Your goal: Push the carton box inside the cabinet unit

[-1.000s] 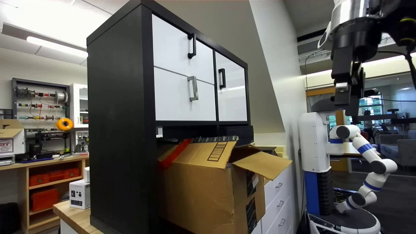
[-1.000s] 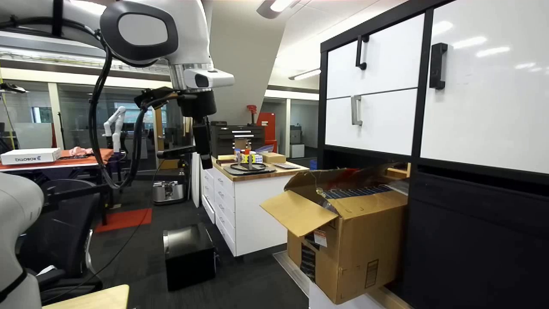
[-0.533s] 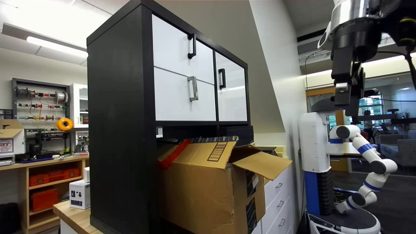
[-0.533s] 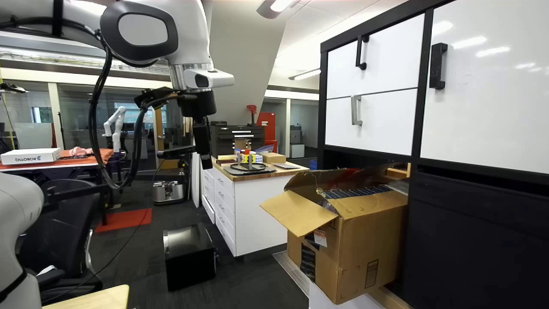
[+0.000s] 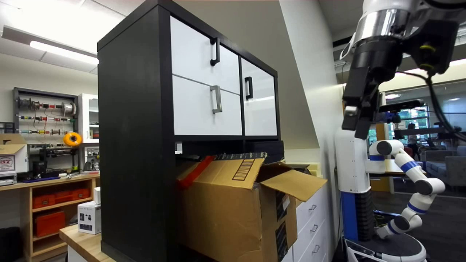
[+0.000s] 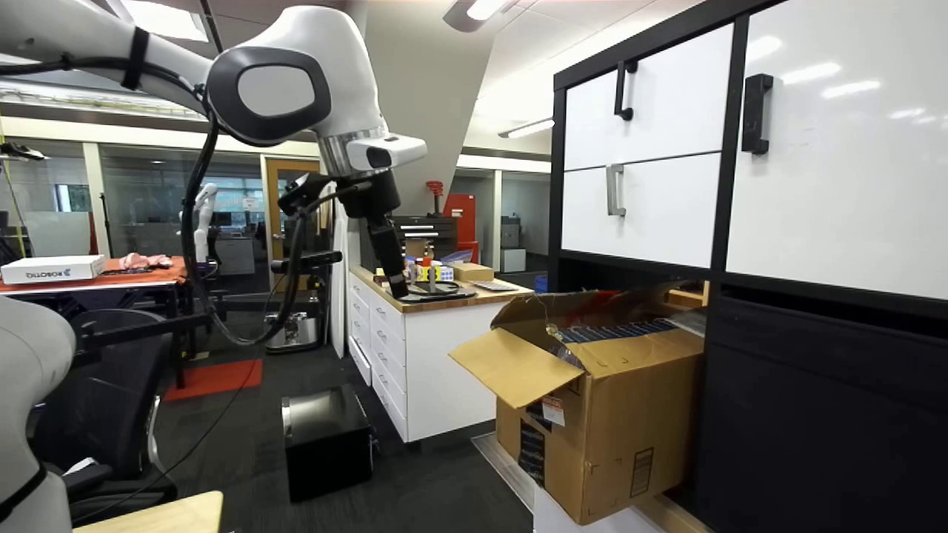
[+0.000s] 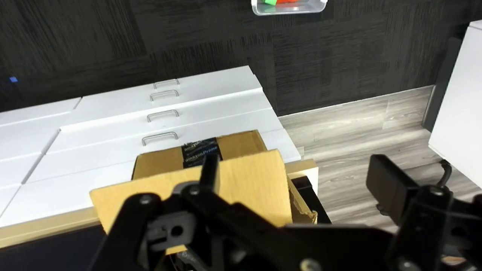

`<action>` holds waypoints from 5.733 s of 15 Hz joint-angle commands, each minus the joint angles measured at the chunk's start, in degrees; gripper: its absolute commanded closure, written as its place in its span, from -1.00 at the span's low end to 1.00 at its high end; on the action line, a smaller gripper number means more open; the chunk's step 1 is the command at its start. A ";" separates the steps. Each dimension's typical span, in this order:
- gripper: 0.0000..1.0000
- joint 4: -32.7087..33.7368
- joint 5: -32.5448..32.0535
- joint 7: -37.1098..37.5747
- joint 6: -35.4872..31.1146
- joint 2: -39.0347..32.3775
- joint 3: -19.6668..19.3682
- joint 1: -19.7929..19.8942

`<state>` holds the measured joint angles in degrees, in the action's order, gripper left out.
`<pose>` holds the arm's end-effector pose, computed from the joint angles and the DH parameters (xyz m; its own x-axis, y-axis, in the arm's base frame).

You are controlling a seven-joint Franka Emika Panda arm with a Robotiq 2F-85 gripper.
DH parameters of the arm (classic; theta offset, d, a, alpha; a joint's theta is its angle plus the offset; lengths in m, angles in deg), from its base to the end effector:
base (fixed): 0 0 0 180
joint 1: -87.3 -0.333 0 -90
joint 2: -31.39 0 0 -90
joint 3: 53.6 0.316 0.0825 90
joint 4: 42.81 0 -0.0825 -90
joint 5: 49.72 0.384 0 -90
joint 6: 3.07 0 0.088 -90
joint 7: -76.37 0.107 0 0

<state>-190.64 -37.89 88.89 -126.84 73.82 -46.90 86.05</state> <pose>0.3533 0.0619 0.5240 0.9398 -0.2023 0.2753 -0.1551 -0.9706 -0.1838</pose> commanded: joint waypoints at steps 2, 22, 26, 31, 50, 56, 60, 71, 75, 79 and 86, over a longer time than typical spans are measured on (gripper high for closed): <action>-1.00 -0.69 -2.11 -3.71 -10.74 -8.11 -0.88 0.11; -1.00 0.77 -2.64 -22.14 -34.95 -32.43 -11.29 -0.90; -1.00 2.38 2.09 -25.29 -38.42 -36.20 -11.11 -2.18; -0.20 5.16 10.59 -31.66 -40.11 -39.79 -10.71 -3.84; 0.93 18.48 17.89 -39.02 -53.99 -55.27 -5.29 -3.37; 0.93 25.65 16.15 -39.73 -53.85 -60.53 -4.99 -3.08; 0.93 29.96 15.01 -40.25 -53.69 -63.80 -5.22 -2.84; 0.34 33.64 12.60 -37.97 -49.71 -63.94 -10.14 -4.12; -0.13 27.07 -1.62 -24.95 -42.57 -55.69 -11.59 -2.87; -0.66 23.42 -12.81 -11.93 -28.12 -46.12 -21.21 -10.80; -1.00 24.07 -21.37 5.43 6.11 -33.60 -9.28 -4.25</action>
<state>-165.24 -58.98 89.06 -131.32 34.79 -60.28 79.82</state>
